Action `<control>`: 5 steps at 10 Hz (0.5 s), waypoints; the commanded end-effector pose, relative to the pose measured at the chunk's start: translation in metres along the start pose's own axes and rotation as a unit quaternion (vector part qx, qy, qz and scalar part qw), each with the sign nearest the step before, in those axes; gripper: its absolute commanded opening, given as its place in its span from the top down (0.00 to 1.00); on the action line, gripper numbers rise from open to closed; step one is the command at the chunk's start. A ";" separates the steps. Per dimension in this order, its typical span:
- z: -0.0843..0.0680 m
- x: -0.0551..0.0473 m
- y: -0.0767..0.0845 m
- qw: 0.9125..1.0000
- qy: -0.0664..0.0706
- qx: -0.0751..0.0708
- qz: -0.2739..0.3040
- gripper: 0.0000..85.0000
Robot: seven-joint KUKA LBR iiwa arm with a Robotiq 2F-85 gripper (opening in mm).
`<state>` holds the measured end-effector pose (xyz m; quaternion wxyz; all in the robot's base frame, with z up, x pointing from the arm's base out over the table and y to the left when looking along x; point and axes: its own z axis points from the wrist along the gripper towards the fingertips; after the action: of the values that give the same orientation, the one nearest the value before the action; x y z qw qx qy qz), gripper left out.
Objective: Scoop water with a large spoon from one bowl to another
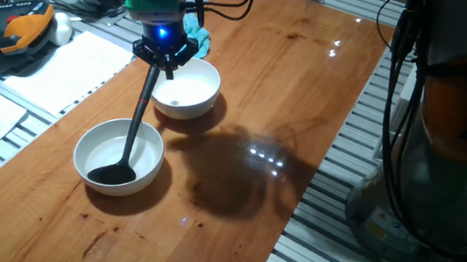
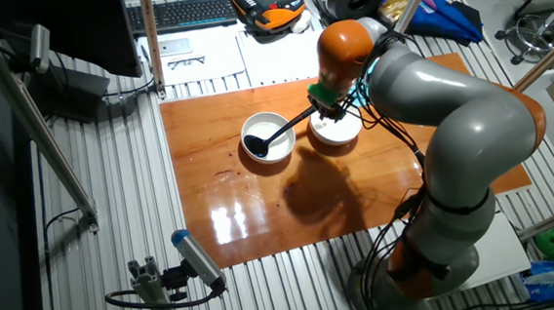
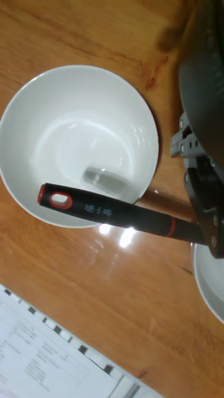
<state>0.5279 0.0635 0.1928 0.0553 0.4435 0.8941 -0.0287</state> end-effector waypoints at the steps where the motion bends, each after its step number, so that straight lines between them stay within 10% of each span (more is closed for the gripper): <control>1: 0.000 0.000 0.000 1.000 0.005 0.017 -0.014 1.00; 3: 0.000 0.000 0.000 0.999 0.013 0.014 -0.049 1.00; 5: 0.000 0.000 0.000 0.999 -0.013 0.009 -0.042 1.00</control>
<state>0.5280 0.0637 0.1927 0.0613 0.4065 0.9106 -0.0431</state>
